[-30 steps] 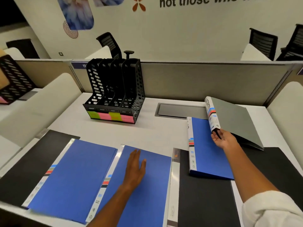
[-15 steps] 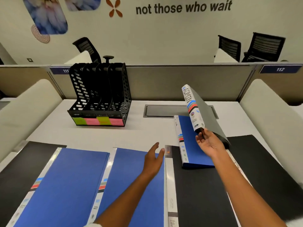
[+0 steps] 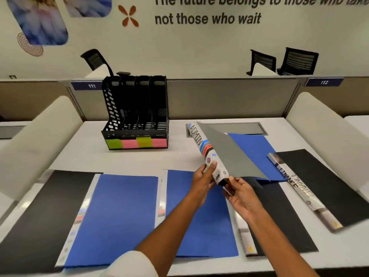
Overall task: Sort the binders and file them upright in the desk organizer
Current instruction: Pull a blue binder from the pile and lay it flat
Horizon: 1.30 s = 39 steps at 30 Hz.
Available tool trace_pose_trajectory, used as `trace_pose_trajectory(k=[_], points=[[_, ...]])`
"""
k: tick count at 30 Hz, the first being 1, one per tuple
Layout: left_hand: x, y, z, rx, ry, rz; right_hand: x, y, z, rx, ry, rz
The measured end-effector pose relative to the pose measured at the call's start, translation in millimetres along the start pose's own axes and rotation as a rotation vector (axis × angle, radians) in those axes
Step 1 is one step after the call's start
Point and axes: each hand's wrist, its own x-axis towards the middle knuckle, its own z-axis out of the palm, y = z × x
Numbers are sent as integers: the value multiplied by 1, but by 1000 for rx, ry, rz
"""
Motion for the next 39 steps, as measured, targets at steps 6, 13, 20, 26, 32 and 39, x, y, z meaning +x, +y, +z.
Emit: trace_pose_trajectory(k=[6,13,20,26,32,39], points=[[-42,-11,-62,79,110,33,-54,75,29,-47,20,41],[-77,-19,-120,107,109,-15,-88,122,44,-286,104,177],[-96,-32,-159,215,170,-75,-94,150,26,-825,394,-203],[-102,-42,-177,333,148,-151,-92,164,4,-1249,322,-385],[-102,-52,-172,527,173,-147,-85,171,-11,-1410,137,-212],[-99,-50,-167,942,356,31,-72,168,-20,-1480,152,-273]])
